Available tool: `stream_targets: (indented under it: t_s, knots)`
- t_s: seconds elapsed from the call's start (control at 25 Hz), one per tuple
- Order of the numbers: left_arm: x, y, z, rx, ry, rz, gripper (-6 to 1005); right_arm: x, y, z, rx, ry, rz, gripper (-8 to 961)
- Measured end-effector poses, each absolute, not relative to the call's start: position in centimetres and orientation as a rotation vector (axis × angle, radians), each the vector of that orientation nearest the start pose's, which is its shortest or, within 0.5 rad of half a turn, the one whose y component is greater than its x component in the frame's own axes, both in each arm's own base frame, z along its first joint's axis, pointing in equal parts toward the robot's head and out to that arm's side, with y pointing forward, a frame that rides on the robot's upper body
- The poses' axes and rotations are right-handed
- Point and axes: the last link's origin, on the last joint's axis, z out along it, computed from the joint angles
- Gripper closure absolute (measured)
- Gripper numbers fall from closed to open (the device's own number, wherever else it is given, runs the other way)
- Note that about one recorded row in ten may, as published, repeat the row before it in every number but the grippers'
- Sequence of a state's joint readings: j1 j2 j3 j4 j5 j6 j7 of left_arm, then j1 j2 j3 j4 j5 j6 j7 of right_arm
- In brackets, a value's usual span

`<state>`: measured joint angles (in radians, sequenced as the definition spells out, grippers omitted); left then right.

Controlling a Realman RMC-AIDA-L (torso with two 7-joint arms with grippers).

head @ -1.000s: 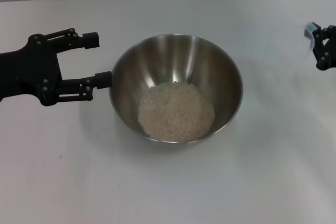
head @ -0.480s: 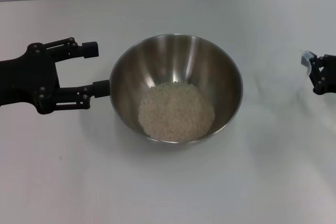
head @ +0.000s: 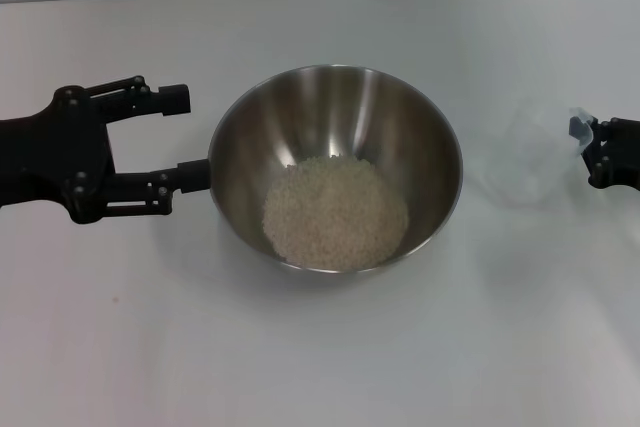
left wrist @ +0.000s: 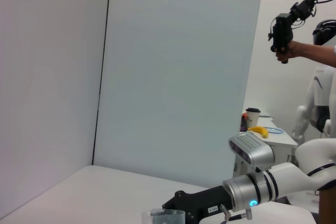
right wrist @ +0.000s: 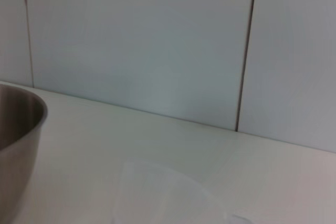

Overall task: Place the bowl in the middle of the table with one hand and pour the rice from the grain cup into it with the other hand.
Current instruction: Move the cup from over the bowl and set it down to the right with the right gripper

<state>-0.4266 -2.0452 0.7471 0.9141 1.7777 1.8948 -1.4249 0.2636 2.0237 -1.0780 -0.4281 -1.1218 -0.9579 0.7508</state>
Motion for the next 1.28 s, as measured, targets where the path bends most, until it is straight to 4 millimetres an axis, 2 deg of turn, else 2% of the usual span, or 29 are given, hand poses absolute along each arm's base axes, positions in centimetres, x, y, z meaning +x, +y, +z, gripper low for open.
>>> stream_targets:
  t_s: [0.36,0.56,0.76,1.12,1.28]
  knots:
    - [-23.1,29.7,6.2,-2.822,-0.279,-0.953,153,37.4,30.7,0.9,-2.049,0.598,0.449,936]
    - [-23.0,29.8,6.2,-2.823,-0.275,-0.952,153,37.4,30.6,1.6,-2.021,0.591,0.481,801]
    - [-23.0,29.9,6.3,-2.821,-0.273,-0.947,153,37.7,30.0,2.1,-2.004,0.598,0.497,785]
    - [-22.8,29.9,6.3,-2.823,-0.26,-0.947,153,38.1,28.7,2.2,-2.017,0.624,0.538,602]
    - [-22.7,30.0,6.3,-2.823,-0.256,-0.951,153,38.7,28.6,2.4,-2.003,0.676,0.527,589]
